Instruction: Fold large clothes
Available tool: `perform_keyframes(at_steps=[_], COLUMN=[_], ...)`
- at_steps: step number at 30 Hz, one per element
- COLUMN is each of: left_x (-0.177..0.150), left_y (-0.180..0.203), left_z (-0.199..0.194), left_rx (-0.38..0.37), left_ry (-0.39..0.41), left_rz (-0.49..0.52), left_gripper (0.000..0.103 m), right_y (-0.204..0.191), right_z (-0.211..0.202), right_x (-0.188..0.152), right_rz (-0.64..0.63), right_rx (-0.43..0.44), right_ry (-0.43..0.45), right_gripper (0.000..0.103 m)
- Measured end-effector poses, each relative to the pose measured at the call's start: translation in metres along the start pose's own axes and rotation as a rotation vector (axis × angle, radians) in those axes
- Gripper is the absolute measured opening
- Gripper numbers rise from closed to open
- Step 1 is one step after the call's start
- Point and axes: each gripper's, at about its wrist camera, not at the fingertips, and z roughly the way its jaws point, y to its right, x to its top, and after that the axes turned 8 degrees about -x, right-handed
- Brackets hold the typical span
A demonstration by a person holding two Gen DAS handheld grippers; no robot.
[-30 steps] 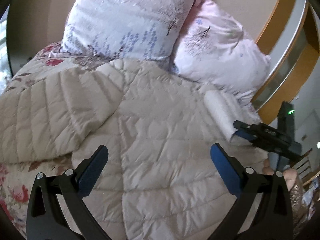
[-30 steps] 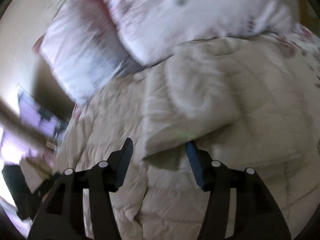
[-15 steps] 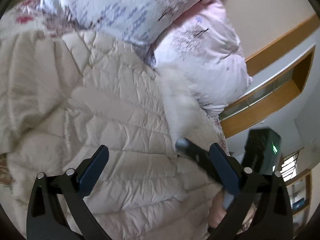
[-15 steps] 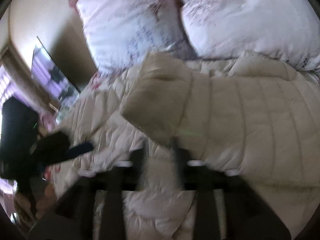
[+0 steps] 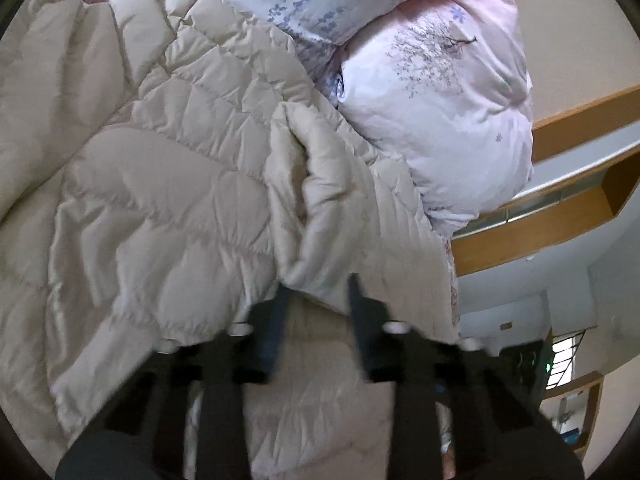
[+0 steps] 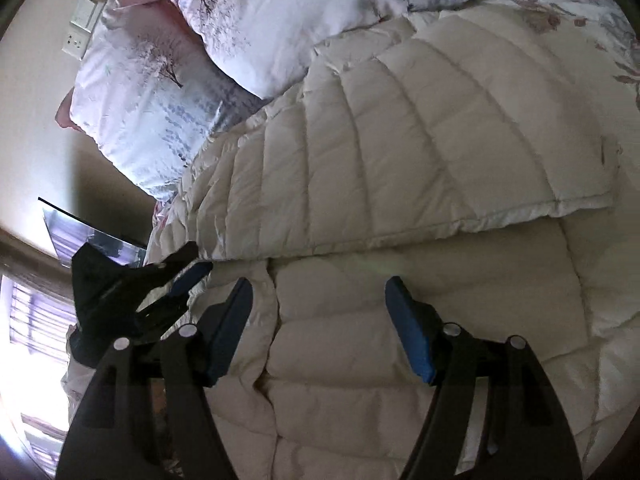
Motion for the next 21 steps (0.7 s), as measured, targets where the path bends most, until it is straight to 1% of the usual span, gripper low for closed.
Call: perform_keyframes(at_steps=[2, 5, 6, 7, 10, 13, 14, 15, 16, 18, 19, 21], left_x=[0.003, 0.002, 0.002, -0.001, -0.006, -0.008, -0.009, -0.010, -0.012, -0.016, -0.019, -0.024], left_y=[-0.004, -0.008, -0.009, -0.012, -0.019, -0.024, -0.024, -0.024, -0.022, -0.020, -0.020, -0.021], left_z=[-0.003, -0.017, -0.022, -0.029, -0.037, -0.031, -0.031, -0.033, -0.037, -0.049, -0.060, -0.080], left_rx=[0.009, 0.034, 0.045, 0.062, 0.089, 0.086, 0.073, 0.054, 0.038, 0.034, 0.043, 0.071], left_ry=[0.030, 0.087, 0.101, 0.122, 0.143, 0.120, 0.115, 0.110, 0.109, 0.122, 0.140, 0.176], left_rz=[-0.004, 0.003, 0.006, 0.002, -0.007, -0.022, -0.028, -0.032, -0.029, -0.019, -0.009, 0.019], left_gripper=[0.007, 0.004, 0.001, 0.000, 0.000, 0.000, 0.000, 0.000, 0.000, 0.000, 0.003, 0.005], right_y=[-0.009, -0.024, -0.030, -0.037, -0.056, -0.089, -0.104, -0.113, -0.126, -0.143, -0.151, -0.166], right_z=[-0.001, -0.002, -0.002, -0.002, 0.003, 0.014, 0.022, 0.028, 0.036, 0.050, 0.056, 0.071], right_x=[-0.001, 0.000, 0.001, 0.002, 0.008, 0.018, 0.022, 0.023, 0.020, 0.010, 0.003, -0.012], right_rz=[-0.032, -0.084, -0.105, -0.125, -0.172, -0.276, -0.330, -0.367, -0.427, -0.526, -0.581, -0.684], right_rx=[-0.008, -0.022, -0.029, -0.036, -0.044, -0.097, -0.130, -0.142, -0.145, -0.173, -0.198, -0.260], right_ry=[0.017, 0.042, 0.051, 0.057, 0.074, 0.127, 0.142, 0.146, 0.143, 0.139, 0.140, 0.142], right_gripper=[0.070, 0.070, 0.070, 0.070, 0.067, 0.065, 0.063, 0.059, 0.058, 0.058, 0.058, 0.058])
